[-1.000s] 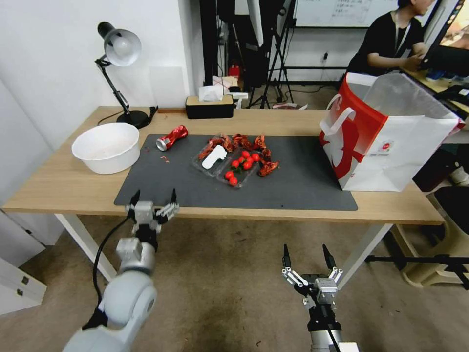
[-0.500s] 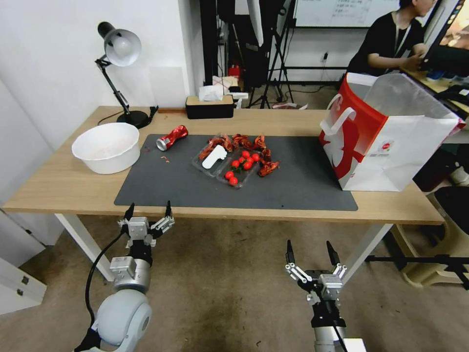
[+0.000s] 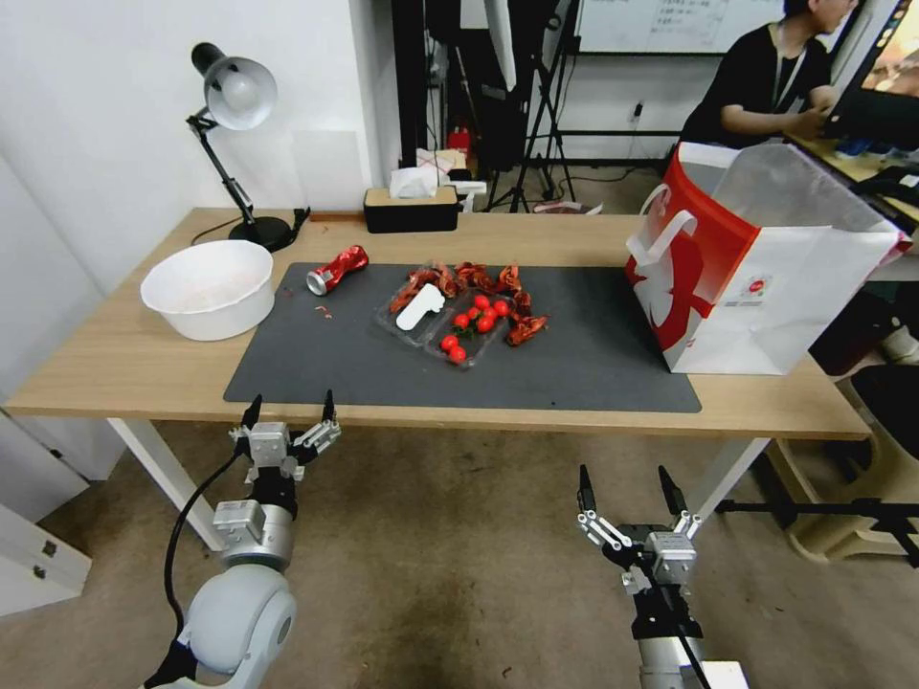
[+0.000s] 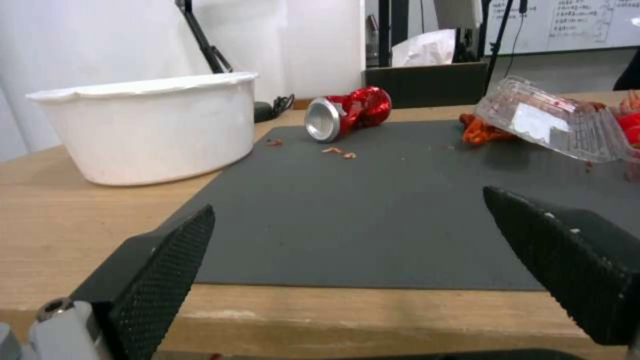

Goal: Pick up the trash from the table and place it into the takeout bag.

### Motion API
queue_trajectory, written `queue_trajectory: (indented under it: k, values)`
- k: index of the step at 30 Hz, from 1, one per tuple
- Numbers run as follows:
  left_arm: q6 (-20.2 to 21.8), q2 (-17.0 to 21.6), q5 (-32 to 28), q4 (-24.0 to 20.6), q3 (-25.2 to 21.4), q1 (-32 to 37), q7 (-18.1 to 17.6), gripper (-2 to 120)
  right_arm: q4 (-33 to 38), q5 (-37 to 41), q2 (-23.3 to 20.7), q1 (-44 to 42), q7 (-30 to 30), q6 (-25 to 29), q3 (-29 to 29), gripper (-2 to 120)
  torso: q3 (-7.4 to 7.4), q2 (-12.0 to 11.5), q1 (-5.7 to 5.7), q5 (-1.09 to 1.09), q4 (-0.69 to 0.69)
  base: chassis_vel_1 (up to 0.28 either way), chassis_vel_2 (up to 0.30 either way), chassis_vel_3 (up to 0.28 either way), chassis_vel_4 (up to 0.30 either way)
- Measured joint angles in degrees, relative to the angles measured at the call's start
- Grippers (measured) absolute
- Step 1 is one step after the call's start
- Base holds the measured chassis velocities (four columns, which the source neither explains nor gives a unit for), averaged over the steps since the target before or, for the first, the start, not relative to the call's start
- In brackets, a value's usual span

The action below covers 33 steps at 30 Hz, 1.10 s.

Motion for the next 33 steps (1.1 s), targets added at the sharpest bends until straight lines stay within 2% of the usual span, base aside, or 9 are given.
queue_trajectory:
  k: [14, 17, 27, 31, 33]
  values:
    - [0.1, 0.3, -1.3, -1.0, -1.6, -0.5, 0.1, 100, -0.6, 0.1, 0.3, 0.6, 0.0, -0.1, -0.2, 100, 0.00, 0.0, 0.00, -0.01, 0.00, 0.000, 0.000, 0.000, 0.000]
    - [0.9, 1.6, -4.2, -0.8, -0.3, -4.2, 0.8, 100, -0.7, 0.1, 0.3, 0.6, 0.1, -0.1, -0.2, 100, 0.00, 0.0, 0.00, 0.00, 0.00, 0.000, 0.000, 0.000, 0.000]
    - [5.1, 4.5, -7.2, 2.6, 2.3, -15.8, 0.9, 100, -1.0, 0.1, 0.5, 0.3, 0.1, 0.1, -0.1, 100, 0.00, 0.0, 0.00, -0.01, 0.00, 0.000, 0.000, 0.000, 0.000]
    - [10.7, 7.1, -10.4, 5.5, 5.8, -24.9, -0.4, 100, -1.2, 0.1, 0.7, 0.3, 0.2, 0.1, -0.1, 100, 0.00, 0.0, 0.01, -0.01, 0.00, 0.000, 0.000, 0.000, 0.000]
    - [11.6, 7.6, -11.3, 6.3, 6.7, -27.1, -0.4, 100, -1.2, 0.1, 0.7, 0.2, 0.2, 0.1, -0.1, 100, 0.00, 0.0, 0.01, 0.01, 0.00, 0.000, 0.000, 0.000, 0.000]
